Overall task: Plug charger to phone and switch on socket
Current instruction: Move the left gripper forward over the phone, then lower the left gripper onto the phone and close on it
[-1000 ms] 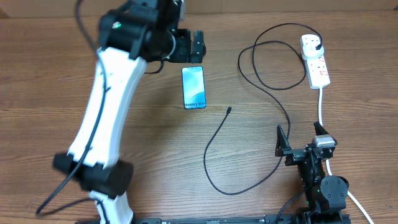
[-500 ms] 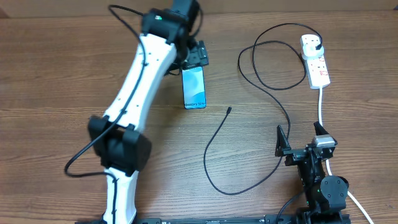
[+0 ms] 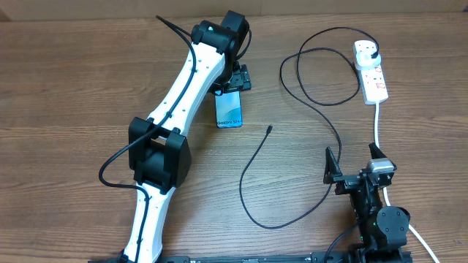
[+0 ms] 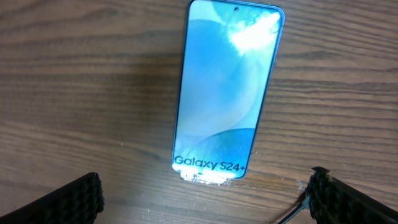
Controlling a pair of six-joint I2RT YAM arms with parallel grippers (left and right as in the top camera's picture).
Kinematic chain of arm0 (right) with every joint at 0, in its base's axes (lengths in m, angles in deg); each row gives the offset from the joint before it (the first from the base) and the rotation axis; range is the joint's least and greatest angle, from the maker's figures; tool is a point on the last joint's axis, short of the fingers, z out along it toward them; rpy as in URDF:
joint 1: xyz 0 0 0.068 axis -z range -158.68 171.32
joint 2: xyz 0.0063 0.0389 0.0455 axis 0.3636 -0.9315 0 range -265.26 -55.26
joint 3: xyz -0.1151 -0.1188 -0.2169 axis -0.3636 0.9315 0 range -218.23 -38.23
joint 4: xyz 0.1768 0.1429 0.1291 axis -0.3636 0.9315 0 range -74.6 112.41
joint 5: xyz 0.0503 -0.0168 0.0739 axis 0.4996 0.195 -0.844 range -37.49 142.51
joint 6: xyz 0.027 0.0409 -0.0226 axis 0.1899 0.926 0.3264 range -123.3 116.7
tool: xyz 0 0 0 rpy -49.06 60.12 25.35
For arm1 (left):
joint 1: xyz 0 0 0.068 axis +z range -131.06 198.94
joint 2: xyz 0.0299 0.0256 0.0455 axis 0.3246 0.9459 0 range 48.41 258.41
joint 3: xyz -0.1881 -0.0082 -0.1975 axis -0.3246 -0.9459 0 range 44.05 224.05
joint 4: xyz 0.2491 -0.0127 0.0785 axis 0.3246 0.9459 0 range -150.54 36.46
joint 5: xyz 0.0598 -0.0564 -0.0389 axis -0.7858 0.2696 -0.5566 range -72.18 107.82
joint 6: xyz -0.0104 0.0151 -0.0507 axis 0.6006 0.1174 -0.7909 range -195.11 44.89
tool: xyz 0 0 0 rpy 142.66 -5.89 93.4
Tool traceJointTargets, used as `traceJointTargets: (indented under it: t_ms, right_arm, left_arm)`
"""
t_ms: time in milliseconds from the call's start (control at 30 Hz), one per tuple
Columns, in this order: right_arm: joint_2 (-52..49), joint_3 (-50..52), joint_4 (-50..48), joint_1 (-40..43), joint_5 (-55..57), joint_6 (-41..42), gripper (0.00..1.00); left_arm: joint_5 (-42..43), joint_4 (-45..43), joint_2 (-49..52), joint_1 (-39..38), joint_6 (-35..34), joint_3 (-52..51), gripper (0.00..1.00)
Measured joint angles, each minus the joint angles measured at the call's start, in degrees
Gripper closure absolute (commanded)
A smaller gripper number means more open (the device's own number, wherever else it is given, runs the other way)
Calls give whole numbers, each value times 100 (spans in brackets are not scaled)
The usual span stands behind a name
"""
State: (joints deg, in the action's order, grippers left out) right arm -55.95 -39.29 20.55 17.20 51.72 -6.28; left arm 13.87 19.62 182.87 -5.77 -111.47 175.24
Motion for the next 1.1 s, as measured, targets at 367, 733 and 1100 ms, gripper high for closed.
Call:
traceJointTargets:
  t_ms: [367,733,1100]
  right_arm:
    - [0,0,0,0,0,-2,0]
    - [0,0,4,0,0,-2,0]
    - [0,0,0,0,0,0,0]
  left_arm:
    - [2,-249,2,0,474,0,0]
    - [2,-848,7,0,503,-713,0]
    - [2,-1300,7,-7,501,-1189,0]
